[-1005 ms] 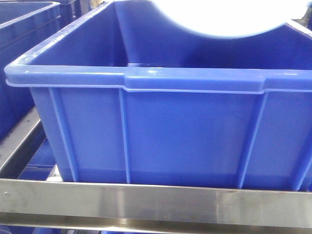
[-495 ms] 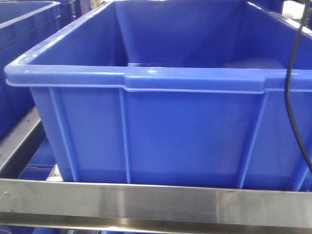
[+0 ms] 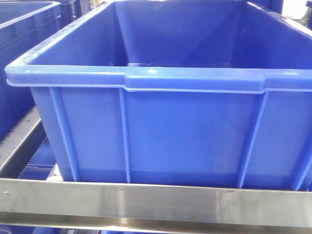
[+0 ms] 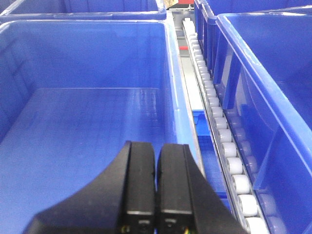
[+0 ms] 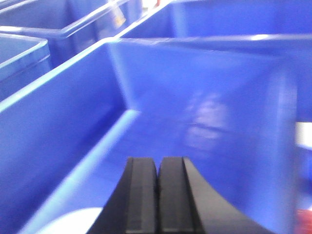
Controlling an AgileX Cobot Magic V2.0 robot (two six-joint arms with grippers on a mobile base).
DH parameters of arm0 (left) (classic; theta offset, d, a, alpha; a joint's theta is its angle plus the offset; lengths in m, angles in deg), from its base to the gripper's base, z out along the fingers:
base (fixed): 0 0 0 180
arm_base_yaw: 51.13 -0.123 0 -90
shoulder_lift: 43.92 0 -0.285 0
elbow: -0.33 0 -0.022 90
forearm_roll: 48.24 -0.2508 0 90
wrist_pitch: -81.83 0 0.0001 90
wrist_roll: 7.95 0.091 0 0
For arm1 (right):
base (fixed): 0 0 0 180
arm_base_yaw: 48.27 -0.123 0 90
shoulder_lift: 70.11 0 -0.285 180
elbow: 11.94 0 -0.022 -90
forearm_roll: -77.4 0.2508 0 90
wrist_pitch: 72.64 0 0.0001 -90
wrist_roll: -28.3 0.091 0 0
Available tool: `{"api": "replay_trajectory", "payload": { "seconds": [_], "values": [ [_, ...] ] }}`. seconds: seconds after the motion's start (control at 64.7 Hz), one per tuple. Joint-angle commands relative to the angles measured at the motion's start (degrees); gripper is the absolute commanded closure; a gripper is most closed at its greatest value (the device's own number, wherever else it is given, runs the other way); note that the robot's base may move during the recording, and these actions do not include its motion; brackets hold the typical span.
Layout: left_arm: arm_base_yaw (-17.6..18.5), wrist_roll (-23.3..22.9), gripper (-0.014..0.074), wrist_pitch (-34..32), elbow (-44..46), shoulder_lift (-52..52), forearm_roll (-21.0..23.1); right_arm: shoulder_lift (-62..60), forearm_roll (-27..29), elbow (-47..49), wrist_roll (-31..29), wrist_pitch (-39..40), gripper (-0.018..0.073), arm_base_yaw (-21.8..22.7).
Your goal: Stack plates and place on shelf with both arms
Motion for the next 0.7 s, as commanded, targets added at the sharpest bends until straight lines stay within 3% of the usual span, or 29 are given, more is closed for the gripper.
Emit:
{"api": "replay_trajectory", "payload": {
  "seconds": [0.0, 0.433, 0.68],
  "values": [
    [0.3, -0.5, 0.0514, -4.9, 1.8, -0.5, 0.2, -5.6, -0.3, -0.9, -0.8, 2.5, 0.0505, 1.5],
    [0.3, -0.5, 0.0514, -4.9, 1.8, -0.5, 0.2, -34.5, -0.3, -9.4, -0.8, -16.9, 0.0505, 2.1],
    [0.3, -0.5, 0.0514, -4.9, 1.8, -0.5, 0.2, -43.1, -0.5, -9.4, -0.8, -22.4, 0.0505, 2.1]
  ]
}}
